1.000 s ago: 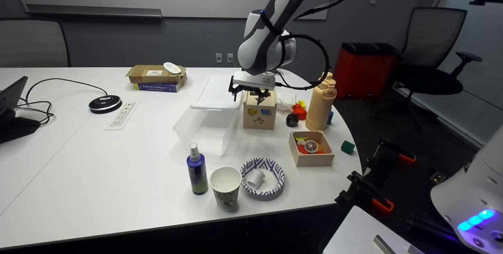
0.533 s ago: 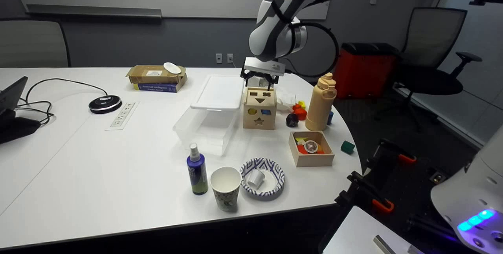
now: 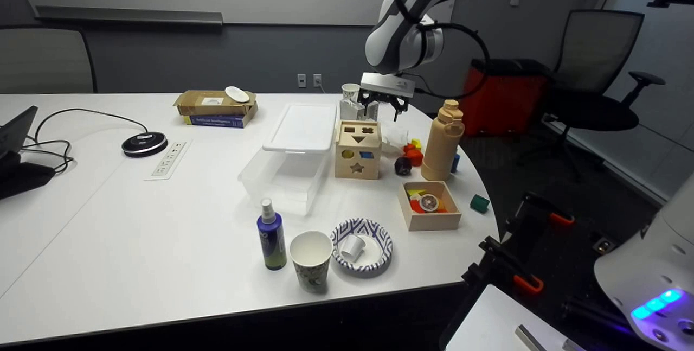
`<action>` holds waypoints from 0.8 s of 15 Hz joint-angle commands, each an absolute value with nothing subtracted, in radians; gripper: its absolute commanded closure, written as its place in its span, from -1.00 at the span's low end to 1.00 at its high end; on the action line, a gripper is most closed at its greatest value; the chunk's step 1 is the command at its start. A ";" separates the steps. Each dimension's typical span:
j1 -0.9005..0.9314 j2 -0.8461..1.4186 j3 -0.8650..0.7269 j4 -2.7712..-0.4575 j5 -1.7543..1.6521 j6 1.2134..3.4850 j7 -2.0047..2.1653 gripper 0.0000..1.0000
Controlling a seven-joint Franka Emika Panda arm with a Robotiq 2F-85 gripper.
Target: Close the box and move it to the left
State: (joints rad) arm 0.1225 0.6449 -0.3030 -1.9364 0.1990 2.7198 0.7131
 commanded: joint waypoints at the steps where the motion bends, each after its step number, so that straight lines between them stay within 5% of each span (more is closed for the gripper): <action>1: 0.094 0.653 -0.278 -1.922 0.175 2.657 0.729 -1.00; 12: 0.078 0.779 -0.287 -1.806 0.166 2.641 0.741 -1.00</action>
